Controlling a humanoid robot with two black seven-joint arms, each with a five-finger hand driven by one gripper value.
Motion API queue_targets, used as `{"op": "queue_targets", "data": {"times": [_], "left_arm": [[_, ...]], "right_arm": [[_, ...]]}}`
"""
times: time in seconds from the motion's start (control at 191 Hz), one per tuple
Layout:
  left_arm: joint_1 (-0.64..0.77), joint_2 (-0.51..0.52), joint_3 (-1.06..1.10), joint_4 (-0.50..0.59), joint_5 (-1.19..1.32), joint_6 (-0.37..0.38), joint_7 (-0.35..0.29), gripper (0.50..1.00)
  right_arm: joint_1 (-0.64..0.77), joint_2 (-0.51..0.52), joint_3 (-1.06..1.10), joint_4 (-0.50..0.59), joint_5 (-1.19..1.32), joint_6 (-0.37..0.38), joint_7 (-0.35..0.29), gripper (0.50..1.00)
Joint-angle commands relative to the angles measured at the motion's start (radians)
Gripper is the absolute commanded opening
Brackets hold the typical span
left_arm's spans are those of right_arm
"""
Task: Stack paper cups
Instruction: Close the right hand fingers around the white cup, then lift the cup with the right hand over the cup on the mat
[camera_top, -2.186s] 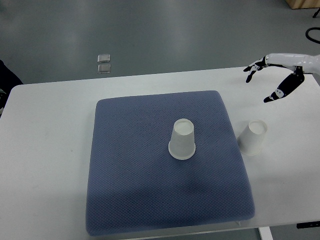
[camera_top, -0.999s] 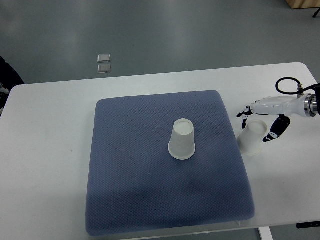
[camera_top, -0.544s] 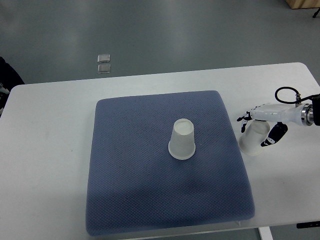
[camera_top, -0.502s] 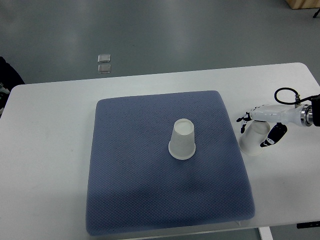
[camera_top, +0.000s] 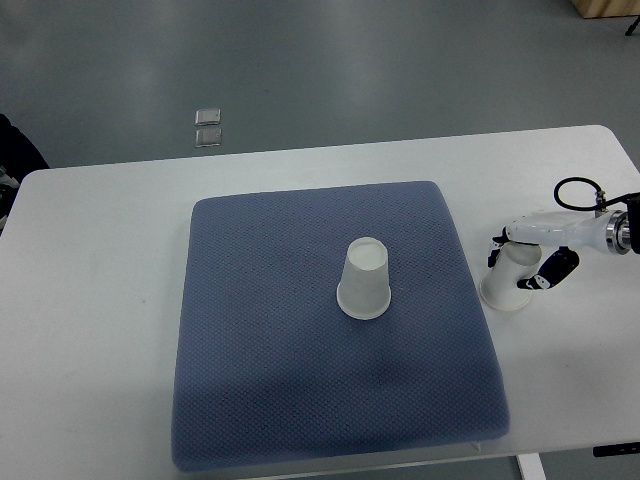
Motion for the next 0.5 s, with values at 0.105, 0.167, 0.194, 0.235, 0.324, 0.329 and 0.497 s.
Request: {"op": "queue_targets", "data": {"times": [0.105,0.167,0.194,0.235,0.324,0.329,0.497], "left_arm": [[0.0,0.0,0.0,0.0,0.0,0.0,0.0,1.0],[0.0,0.0,0.0,0.0,0.0,0.0,0.0,1.0],[0.0,0.0,0.0,0.0,0.0,0.0,-0.001,1.0],[0.0,0.0,0.0,0.0,0.0,0.0,-0.001,1.0],[0.0,0.0,0.0,0.0,0.0,0.0,0.0,1.0],[0.0,0.0,0.0,0.0,0.0,0.0,0.0,1.0],[0.0,0.0,0.0,0.0,0.0,0.0,-0.001,1.0]], "right_arm": [[0.01,0.003,0.002,-0.004,0.003,0.0,0.0,0.607],[0.016,0.003,0.005,-0.004,0.006,0.002,0.0,0.607],[0.016,0.003,0.008,-0.004,0.006,0.002,0.0,0.607],[0.021,0.002,0.012,-0.004,0.006,0.003,0.0,0.609],[0.057,0.0,0.012,-0.004,0.012,0.011,0.0,0.609],[0.057,0.0,0.012,-0.004,0.012,0.011,0.0,0.609],[0.125,-0.011,0.012,0.013,0.018,0.025,0.001,0.609]]}}
